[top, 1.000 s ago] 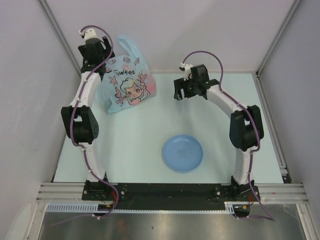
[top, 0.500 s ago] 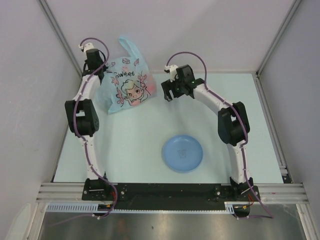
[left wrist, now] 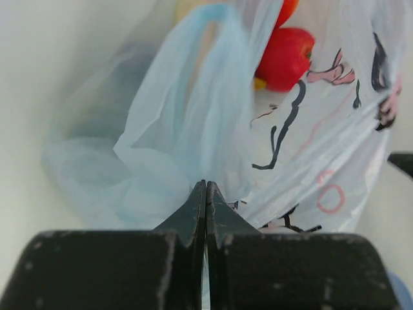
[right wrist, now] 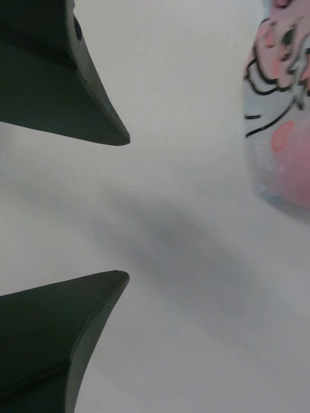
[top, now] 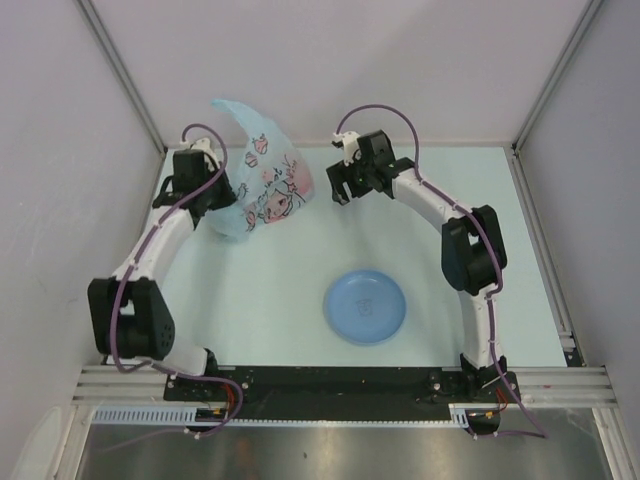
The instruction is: Take the fake fruits out of the plastic bag
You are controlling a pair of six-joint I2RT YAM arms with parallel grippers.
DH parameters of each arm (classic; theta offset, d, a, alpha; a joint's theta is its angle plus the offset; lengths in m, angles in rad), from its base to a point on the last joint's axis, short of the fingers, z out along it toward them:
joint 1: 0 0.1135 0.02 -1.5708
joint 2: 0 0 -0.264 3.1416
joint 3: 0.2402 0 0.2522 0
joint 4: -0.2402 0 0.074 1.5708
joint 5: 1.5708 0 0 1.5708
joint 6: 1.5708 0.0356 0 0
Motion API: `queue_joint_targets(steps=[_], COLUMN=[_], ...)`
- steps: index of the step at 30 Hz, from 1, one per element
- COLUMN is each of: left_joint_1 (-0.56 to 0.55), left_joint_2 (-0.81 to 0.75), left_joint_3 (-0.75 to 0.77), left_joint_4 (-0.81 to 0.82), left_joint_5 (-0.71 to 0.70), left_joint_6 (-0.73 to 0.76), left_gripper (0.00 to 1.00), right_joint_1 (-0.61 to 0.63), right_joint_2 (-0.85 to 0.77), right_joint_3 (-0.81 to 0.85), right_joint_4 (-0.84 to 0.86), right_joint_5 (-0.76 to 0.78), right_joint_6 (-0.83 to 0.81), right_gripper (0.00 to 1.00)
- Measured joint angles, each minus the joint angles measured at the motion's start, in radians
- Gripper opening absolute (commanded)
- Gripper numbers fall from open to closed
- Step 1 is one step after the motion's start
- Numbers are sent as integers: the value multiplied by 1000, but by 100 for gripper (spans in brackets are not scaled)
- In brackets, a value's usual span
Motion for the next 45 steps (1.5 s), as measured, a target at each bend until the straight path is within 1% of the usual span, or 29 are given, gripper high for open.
queue_joint_targets(steps=[2, 3, 5, 8, 10, 11, 13, 16, 18, 20, 23, 30, 33, 35, 36, 38, 40, 41, 42, 43, 44, 45], left_joint_1=[7, 8, 11, 11, 11, 11, 11, 11, 11, 11, 11, 11, 11, 11, 11, 10, 8, 7, 6, 4, 0, -3], left_joint_2=[-95, -118, -148, -170, -200, -217, -260, -289, -291, -291, -298, -342, -346, -346, -346, -346, -348, -352, -355, -360, -366, -372], left_joint_3=[-77, -97, -132, -164, -196, -211, -243, -267, -273, -278, -287, -296, -297, -299, -300, -301, -304, -309, -313, -317, -323, -330], left_joint_4=[-29, -38, -58, -99, -121, -130, -147, -148, -146, -141, -141, -148, -149, -151, -151, -153, -152, -153, -154, -156, -157, -157], left_joint_5=[-9, -13, -31, -52, -63, -66, -76, -78, -78, -78, -76, -63, -47, -38, -31, -23, -17, -16, -15, -15, -14, -13], left_joint_6=[1, 1, 2, 12, 28, 31, 37, 38, 45, 53, 56, 87, 98, 102, 106, 113, 117, 121, 124, 127, 133, 135], left_gripper=[0, 0, 0, 0, 0, 0, 0, 0, 0, 0, 0, 0, 0, 0, 0, 0, 0, 0, 0, 0, 0, 0], right_joint_1=[0, 0, 1, 10, 24, 34, 53, 89, 113, 135, 168, 238, 266, 280, 286, 290, 287, 285, 284, 282, 279, 277], right_joint_2=[0, 0, 14, 52, 85, 105, 130, 144, 157, 166, 175, 224, 274, 325, 372, 490, 570, 592, 613, 629, 644, 652], right_joint_3=[21, 37, 122, 293, 417, 474, 542, 555, 551, 522, 468, 383, 378, 409, 458, 616, 683, 694, 698, 698, 698, 698], right_joint_4=[-1, -5, -13, 7, 43, 68, 137, 250, 315, 391, 494, 715, 808, 849, 857, 874, 911, 922, 933, 933, 932, 931], right_joint_5=[-25, -38, -68, -91, -99, -106, -127, -153, -167, -178, -186, -155, -78, -28, -4, 31, 49, 56, 66, 78, 95, 108], right_joint_6=[6, 11, 33, 64, 81, 92, 118, 155, 168, 179, 177, 81, 13, -21, -35, -61, -87, -97, -106, -113, -114, -118], right_gripper=[82, 83, 83, 84, 85, 87, 88, 90, 92, 96, 100, 100, 100, 100, 100, 99, 94, 86, 82, 71, 67, 64])
